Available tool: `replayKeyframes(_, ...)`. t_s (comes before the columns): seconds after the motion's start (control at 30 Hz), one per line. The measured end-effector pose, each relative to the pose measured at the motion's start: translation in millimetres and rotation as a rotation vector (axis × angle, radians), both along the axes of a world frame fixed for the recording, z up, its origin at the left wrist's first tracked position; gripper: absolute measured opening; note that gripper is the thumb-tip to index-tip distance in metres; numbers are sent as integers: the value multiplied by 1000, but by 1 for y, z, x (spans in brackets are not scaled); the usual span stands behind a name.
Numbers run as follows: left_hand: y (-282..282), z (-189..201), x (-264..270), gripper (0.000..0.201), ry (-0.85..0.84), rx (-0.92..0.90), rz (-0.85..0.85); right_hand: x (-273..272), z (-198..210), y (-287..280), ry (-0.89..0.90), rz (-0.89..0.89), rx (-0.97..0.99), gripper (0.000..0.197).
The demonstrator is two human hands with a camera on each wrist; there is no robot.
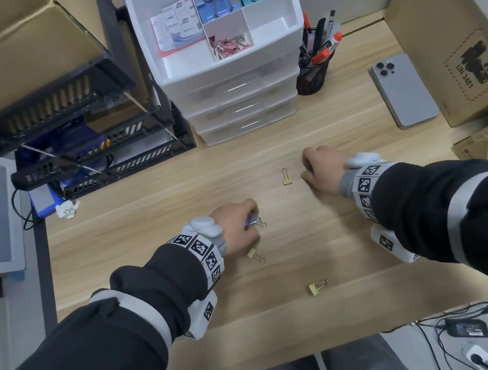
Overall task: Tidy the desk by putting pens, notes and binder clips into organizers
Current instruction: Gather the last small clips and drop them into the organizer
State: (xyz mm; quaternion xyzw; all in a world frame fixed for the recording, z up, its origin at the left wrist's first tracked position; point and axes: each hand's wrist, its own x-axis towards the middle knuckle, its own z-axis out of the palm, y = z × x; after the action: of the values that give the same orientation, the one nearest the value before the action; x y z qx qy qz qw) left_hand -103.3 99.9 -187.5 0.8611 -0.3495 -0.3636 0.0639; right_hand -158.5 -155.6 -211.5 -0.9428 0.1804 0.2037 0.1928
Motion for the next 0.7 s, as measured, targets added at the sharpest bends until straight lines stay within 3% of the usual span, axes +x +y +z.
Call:
replayKeyframes(0.27, -19, 2, -2, 20, -148, 129, 21, -4, 9, 8, 101, -66, -70, 21)
replayKeyframes(0.4, -16, -3, -3, 23, -162, 67, 69, -9, 10, 9, 115, -116, -48, 17)
replayKeyframes(0.53, -9, -10, -2, 50, -142, 118, -75, -15, 11, 5, 80, -261, 180, 28)
replayKeyframes(0.7, -5, -13, -2, 31, -146, 108, -154, -12, 20, 5, 122, -528, 630, 27)
